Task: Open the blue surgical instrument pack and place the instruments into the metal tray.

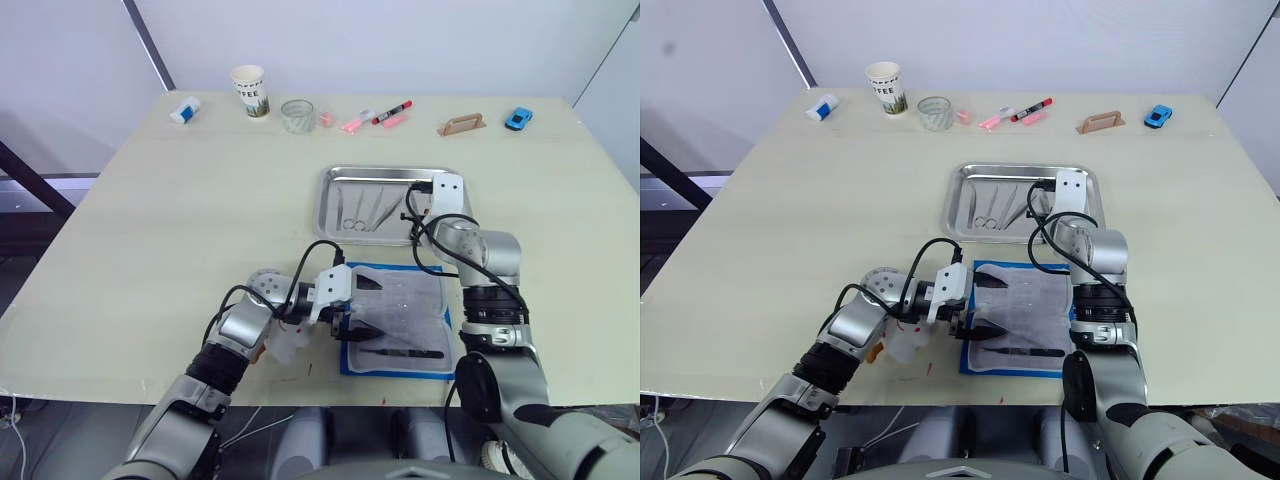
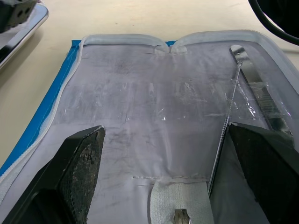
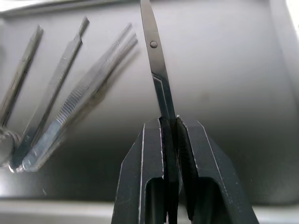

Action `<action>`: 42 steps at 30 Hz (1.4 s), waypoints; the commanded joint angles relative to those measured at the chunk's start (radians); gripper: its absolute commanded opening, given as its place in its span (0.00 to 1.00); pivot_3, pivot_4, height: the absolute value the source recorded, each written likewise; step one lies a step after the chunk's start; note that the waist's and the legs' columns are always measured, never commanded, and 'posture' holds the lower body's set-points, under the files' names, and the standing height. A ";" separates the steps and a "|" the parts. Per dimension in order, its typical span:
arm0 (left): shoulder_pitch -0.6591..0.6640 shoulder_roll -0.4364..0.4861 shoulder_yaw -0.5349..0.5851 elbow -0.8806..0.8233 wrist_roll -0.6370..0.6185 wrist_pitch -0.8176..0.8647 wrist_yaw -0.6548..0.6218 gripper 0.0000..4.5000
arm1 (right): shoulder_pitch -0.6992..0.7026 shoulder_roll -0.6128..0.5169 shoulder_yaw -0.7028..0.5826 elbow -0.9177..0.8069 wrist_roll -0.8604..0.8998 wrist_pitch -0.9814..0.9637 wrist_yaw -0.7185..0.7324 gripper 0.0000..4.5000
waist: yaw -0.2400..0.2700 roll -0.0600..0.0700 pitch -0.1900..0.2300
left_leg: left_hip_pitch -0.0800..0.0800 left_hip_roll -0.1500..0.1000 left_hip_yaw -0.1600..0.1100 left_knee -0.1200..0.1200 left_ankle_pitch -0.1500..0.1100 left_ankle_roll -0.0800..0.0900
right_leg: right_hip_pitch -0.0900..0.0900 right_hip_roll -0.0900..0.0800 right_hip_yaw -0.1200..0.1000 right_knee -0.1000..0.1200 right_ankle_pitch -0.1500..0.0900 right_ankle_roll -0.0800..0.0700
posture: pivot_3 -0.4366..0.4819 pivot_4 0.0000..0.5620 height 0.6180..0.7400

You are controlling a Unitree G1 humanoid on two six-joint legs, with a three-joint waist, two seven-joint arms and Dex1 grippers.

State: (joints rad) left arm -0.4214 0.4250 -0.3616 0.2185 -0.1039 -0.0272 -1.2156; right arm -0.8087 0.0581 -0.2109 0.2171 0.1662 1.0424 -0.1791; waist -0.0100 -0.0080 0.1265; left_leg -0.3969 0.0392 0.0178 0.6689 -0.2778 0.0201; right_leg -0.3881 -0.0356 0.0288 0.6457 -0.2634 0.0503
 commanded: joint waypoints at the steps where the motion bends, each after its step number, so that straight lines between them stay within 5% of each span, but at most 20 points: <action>1: 0.023 -0.004 -0.023 0.027 0.032 0.014 0.022 1.00 | -0.038 0.004 -0.011 0.011 0.007 -0.046 -0.003 0.01 | 0.000 0.000 0.000 | 0.000 0.000 0.000 0.000 0.000 0.000 | 0.000 0.000 0.000 0.000 0.000 0.000 | 0.48 0.27 1.00; 15: 0.028 -0.003 -0.023 -0.008 0.028 0.041 0.026 1.00 | -0.065 0.021 -0.014 0.071 0.018 -0.088 -0.007 0.01 | -0.001 0.000 0.000 | 0.000 0.000 0.000 0.000 0.000 0.000 | 0.000 0.000 0.000 0.000 0.000 0.000 | 0.48 0.27 1.00; 16: 0.027 -0.004 -0.023 -0.010 0.028 0.043 0.026 1.00 | -0.066 0.022 -0.015 0.073 0.019 -0.090 -0.007 0.20 | -0.001 0.000 0.000 | 0.000 0.000 0.000 0.000 0.000 0.000 | 0.000 0.000 0.000 0.000 0.000 0.000 | 0.48 0.27 1.00; 25: 0.029 -0.001 -0.023 -0.018 0.026 0.053 0.029 1.00 | -0.074 0.016 -0.013 0.069 0.029 -0.119 0.009 0.98 | -0.001 0.000 0.000 | 0.000 0.000 -0.001 0.000 0.000 0.000 | 0.000 0.000 0.000 0.000 0.000 0.000 | 0.48 0.27 1.00; 35: 0.041 0.000 -0.016 -0.005 0.017 0.034 0.023 1.00 | 0.105 -0.134 0.130 -0.244 0.118 -0.238 0.386 0.98 | -0.001 0.001 0.001 | 0.000 0.000 -0.002 -0.001 0.000 0.000 | 0.000 0.000 0.000 -0.001 0.000 0.000 | 0.48 0.27 1.00; 42: 0.049 0.013 -0.003 -0.022 -0.016 0.022 -0.009 1.00 | 0.275 -0.335 0.092 -0.429 0.290 -0.293 0.709 0.98 | -0.003 0.002 0.001 | 0.000 0.000 -0.002 0.000 0.000 0.000 | 0.000 0.000 0.001 -0.002 0.000 0.000 | 0.48 0.27 1.00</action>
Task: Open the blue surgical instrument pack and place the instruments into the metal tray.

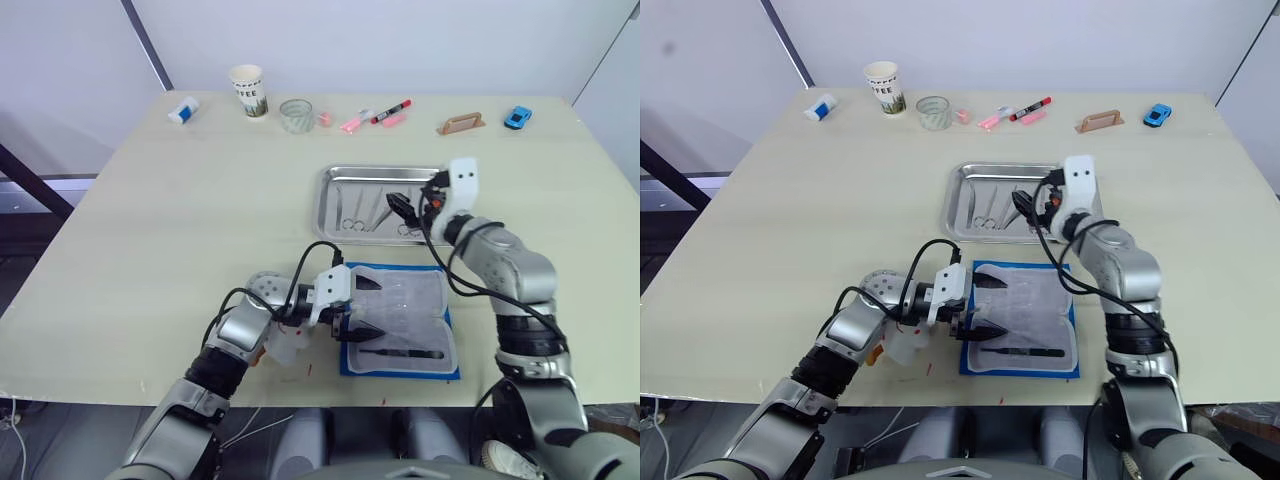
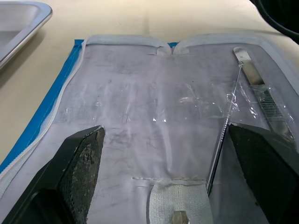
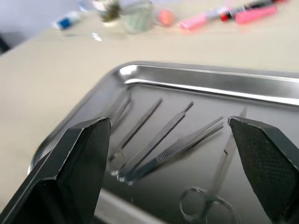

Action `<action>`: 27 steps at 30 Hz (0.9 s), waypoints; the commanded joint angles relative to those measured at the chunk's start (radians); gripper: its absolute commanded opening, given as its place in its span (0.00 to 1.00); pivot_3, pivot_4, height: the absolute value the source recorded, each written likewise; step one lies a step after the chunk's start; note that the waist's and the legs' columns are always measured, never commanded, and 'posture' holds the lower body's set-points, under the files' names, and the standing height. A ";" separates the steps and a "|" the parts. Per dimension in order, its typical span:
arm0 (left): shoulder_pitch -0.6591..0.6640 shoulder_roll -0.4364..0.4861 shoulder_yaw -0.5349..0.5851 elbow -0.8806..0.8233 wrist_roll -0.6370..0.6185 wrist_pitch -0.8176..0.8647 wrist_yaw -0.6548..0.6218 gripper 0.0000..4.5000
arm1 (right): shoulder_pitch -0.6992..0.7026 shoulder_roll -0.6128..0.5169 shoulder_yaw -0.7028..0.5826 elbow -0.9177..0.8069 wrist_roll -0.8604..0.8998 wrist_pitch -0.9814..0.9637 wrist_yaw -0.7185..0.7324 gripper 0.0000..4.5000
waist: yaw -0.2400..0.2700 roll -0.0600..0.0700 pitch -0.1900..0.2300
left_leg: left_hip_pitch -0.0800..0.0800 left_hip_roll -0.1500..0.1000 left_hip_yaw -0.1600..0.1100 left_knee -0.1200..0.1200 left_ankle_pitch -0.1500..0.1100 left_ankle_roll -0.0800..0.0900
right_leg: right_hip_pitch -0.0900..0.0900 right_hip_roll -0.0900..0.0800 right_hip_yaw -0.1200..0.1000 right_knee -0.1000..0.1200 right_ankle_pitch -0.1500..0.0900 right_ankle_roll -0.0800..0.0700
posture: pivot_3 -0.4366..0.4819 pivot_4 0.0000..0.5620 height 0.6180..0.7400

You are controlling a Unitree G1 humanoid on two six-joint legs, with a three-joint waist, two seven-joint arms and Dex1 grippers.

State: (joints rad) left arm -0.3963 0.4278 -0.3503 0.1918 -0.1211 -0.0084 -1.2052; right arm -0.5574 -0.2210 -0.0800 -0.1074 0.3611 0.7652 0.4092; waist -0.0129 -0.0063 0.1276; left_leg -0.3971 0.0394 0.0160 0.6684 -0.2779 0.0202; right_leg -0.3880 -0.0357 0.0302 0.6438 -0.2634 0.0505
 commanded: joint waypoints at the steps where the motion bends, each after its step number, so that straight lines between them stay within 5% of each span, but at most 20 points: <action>1: 0.025 0.014 -0.012 0.001 -0.002 0.003 -0.024 1.00 | 0.045 -0.088 -0.052 -0.130 0.131 -0.011 0.169 0.98 | 0.000 0.000 0.000 | 0.000 0.000 0.000 0.000 0.000 0.000 | 0.000 0.000 0.000 0.000 0.000 0.000 | 0.48 0.27 1.00; 8: 0.017 0.032 -0.008 0.007 -0.016 -0.004 -0.050 1.00 | 0.275 -0.394 -0.086 -0.314 0.255 -0.087 0.520 0.98 | 0.001 -0.001 0.001 | 0.000 0.000 0.000 -0.001 0.000 0.000 | 0.000 0.000 0.001 -0.001 0.000 0.000 | 0.48 0.27 1.00; 16: 0.007 0.043 -0.002 0.031 -0.020 -0.021 -0.070 1.00 | 0.554 -0.641 -0.168 -0.429 0.250 -0.209 0.745 0.98 | 0.005 -0.003 0.002 | 0.000 0.000 0.000 0.000 0.000 0.000 | 0.000 0.001 0.001 -0.002 0.000 0.000 | 0.48 0.27 1.00; 27: 0.004 0.066 0.000 0.035 -0.029 -0.020 -0.095 1.00 | 0.799 -0.690 -0.249 -0.527 0.200 -0.311 0.753 0.98 | 0.003 -0.005 0.003 | 0.001 0.000 0.000 0.000 0.000 0.000 | 0.001 0.002 0.001 -0.001 -0.001 0.000 | 0.48 0.27 1.00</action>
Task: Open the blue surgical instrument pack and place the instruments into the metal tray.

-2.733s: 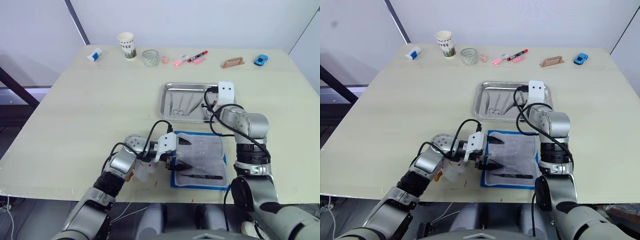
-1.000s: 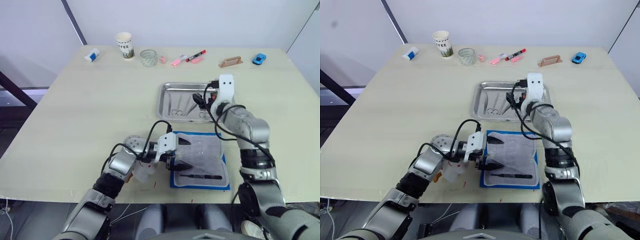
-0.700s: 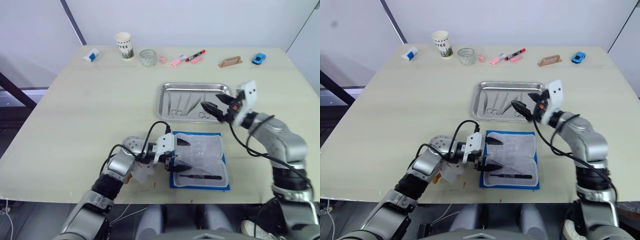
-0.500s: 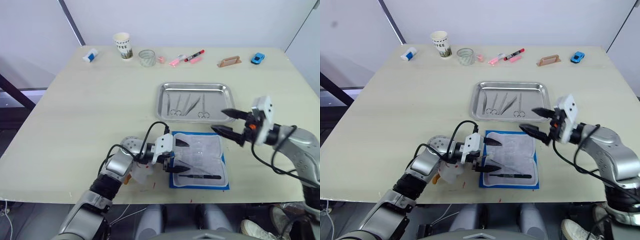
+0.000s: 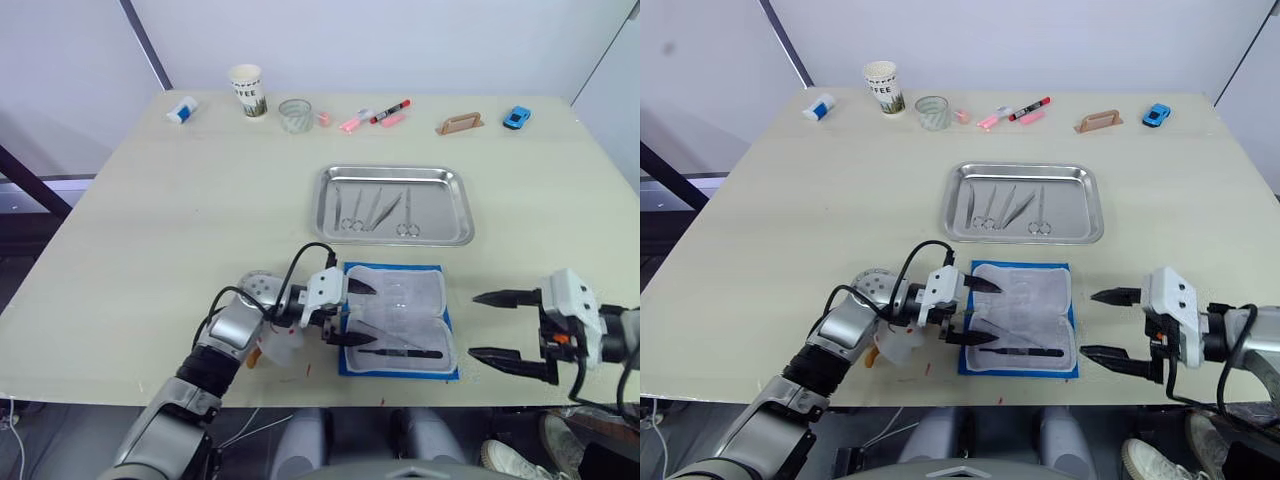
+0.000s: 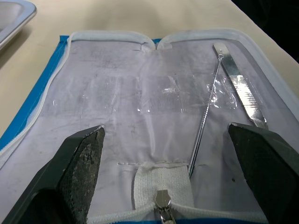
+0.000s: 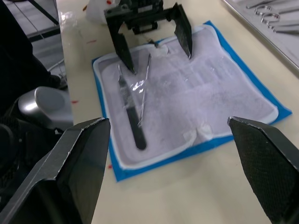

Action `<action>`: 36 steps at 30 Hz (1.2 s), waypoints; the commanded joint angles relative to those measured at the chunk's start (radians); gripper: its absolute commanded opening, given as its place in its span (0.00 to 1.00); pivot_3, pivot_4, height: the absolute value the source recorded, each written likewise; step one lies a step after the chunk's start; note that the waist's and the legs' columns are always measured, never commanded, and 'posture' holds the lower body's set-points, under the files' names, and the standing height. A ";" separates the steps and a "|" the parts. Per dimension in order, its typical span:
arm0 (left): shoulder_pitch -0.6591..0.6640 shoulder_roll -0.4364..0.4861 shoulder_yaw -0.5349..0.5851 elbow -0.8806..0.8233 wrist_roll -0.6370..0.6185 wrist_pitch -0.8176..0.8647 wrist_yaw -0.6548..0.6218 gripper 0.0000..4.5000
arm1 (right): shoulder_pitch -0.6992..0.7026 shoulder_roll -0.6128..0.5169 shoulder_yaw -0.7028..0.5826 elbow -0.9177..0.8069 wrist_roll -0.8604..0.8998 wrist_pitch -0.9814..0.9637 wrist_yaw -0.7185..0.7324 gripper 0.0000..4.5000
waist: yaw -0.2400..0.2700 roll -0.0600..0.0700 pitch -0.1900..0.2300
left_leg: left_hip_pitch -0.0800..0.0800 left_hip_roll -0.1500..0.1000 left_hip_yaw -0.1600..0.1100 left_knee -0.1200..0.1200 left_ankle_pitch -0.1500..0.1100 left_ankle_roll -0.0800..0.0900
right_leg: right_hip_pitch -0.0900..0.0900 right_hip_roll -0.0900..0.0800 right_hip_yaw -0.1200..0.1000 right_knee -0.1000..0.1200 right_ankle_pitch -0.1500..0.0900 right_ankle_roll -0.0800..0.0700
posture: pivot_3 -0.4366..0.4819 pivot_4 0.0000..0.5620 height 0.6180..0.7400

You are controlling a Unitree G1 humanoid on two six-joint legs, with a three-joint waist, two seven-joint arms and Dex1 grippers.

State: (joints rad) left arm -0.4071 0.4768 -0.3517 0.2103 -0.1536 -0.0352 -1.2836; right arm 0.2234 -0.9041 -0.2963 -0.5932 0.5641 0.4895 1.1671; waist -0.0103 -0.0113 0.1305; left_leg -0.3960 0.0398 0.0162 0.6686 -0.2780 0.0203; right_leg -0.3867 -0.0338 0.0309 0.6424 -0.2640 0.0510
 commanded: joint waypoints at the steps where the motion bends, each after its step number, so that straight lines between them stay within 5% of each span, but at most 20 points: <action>1: 0.013 0.018 0.002 0.018 0.001 0.008 -0.021 1.00 | 0.021 -0.004 -0.026 -0.045 -0.006 -0.038 -0.009 0.98 | 0.000 0.000 0.000 | 0.000 0.000 0.000 0.000 0.000 0.000 | 0.000 0.000 0.000 0.000 0.000 0.000 | 0.48 0.27 1.00; 10: -0.002 0.011 -0.005 0.047 -0.009 -0.002 -0.056 1.00 | -0.096 0.029 0.197 -0.064 -0.098 0.024 -0.171 0.98 | 0.000 -0.001 0.000 | 0.000 0.000 0.000 0.000 0.000 0.000 | 0.000 0.000 0.000 0.000 0.000 0.000 | 0.48 0.27 1.00; 15: -0.022 0.006 -0.006 0.092 -0.012 -0.031 -0.087 1.00 | -0.149 0.041 0.307 -0.079 -0.148 0.061 -0.232 0.62 | 0.002 -0.001 0.000 | 0.000 0.000 0.000 0.000 0.000 0.000 | 0.000 0.000 0.000 0.000 0.000 0.000 | 0.48 0.27 1.00; 36: -0.039 -0.011 -0.010 0.151 0.010 -0.086 -0.085 1.00 | -0.248 0.100 0.540 -0.059 -0.306 0.148 -0.377 0.62 | 0.003 -0.001 0.000 | 0.000 0.000 0.000 0.001 0.000 0.000 | 0.000 0.000 0.000 0.001 0.000 0.000 | 0.48 0.27 1.00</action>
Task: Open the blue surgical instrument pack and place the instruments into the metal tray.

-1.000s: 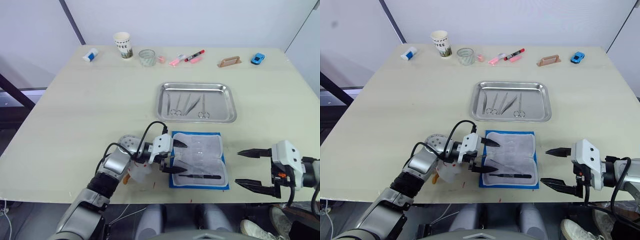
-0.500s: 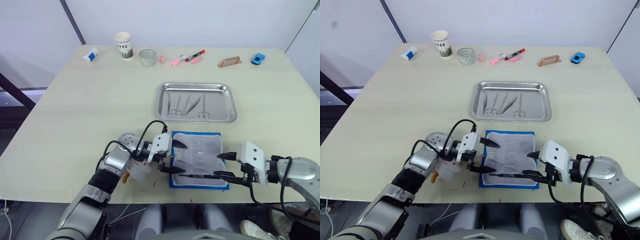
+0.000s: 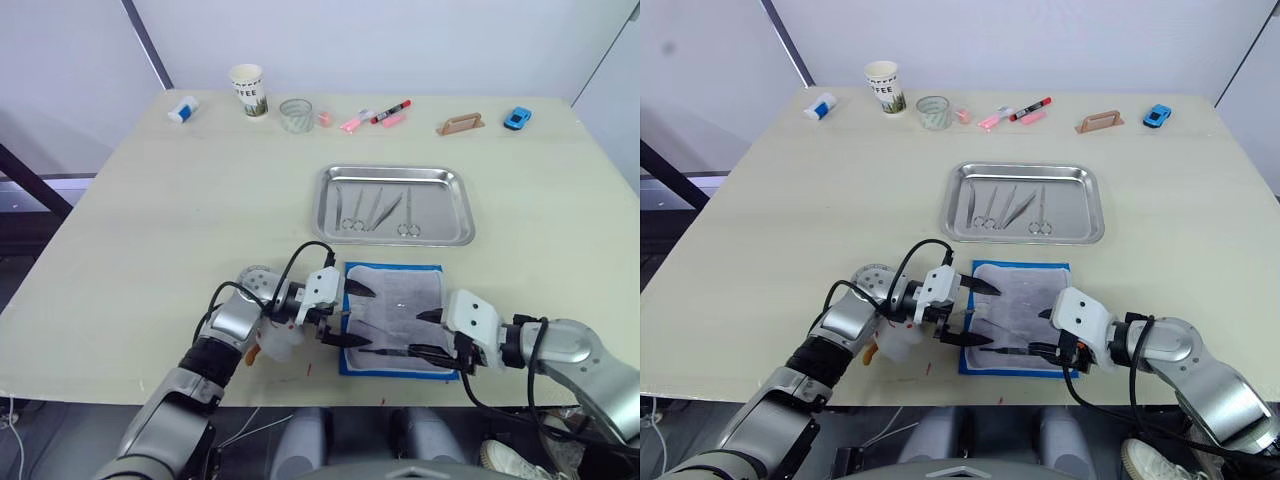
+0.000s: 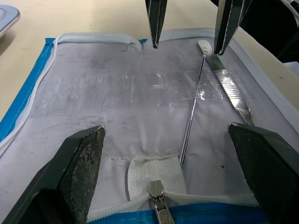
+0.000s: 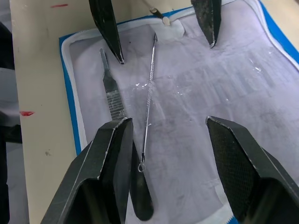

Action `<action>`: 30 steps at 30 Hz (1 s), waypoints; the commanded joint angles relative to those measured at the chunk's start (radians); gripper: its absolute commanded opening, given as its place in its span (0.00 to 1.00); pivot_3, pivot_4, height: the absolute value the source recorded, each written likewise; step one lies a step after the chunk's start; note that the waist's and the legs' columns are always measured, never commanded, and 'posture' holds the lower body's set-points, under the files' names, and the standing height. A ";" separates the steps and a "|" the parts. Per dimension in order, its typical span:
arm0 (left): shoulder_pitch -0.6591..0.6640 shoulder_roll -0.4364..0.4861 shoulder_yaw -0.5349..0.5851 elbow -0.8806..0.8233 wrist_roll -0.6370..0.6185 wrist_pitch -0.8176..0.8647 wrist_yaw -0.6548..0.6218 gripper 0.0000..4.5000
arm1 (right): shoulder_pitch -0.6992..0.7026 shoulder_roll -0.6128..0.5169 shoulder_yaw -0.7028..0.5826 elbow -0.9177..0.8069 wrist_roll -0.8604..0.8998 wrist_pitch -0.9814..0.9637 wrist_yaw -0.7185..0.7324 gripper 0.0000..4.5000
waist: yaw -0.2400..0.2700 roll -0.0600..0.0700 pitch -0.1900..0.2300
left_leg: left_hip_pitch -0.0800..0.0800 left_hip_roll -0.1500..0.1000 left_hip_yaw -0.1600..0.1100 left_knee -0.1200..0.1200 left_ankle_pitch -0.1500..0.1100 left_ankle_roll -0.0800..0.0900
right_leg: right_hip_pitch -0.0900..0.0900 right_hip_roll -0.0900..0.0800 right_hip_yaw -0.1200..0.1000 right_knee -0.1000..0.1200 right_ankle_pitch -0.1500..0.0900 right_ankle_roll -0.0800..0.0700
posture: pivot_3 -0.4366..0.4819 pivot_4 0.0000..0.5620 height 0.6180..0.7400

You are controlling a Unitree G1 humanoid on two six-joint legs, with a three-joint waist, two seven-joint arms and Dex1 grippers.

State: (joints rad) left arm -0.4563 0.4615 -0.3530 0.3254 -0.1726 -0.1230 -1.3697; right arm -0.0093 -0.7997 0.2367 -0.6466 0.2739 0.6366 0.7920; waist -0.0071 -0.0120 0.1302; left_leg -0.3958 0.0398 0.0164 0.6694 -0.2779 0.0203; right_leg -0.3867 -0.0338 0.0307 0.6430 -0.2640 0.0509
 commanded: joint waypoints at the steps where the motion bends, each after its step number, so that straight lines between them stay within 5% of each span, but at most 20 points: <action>1: 0.009 0.004 -0.008 0.039 0.029 0.001 0.001 1.00 | -0.020 -0.005 0.009 0.000 -0.020 0.001 -0.001 0.62 | 0.000 0.000 0.000 | 0.000 0.000 0.000 0.000 0.000 0.000 | 0.000 0.000 0.000 0.000 0.000 0.000 | 0.48 0.27 1.00; 30: 0.001 -0.013 -0.007 0.086 0.043 -0.034 0.020 1.00 | -0.076 -0.012 0.063 -0.012 -0.106 0.099 -0.021 0.62 | 0.004 0.000 -0.001 | 0.000 0.000 0.000 0.001 0.000 0.000 | 0.001 0.000 0.000 0.000 0.000 0.000 | 0.48 0.27 1.00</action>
State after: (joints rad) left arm -0.4709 0.4441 -0.3519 0.3726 -0.1695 -0.1613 -1.3657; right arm -0.0748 -0.8089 0.3061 -0.6407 0.1833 0.7191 0.7867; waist -0.0035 -0.0119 0.1291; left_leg -0.3955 0.0396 0.0164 0.6700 -0.2779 0.0203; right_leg -0.3860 -0.0339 0.0302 0.6434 -0.2639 0.0509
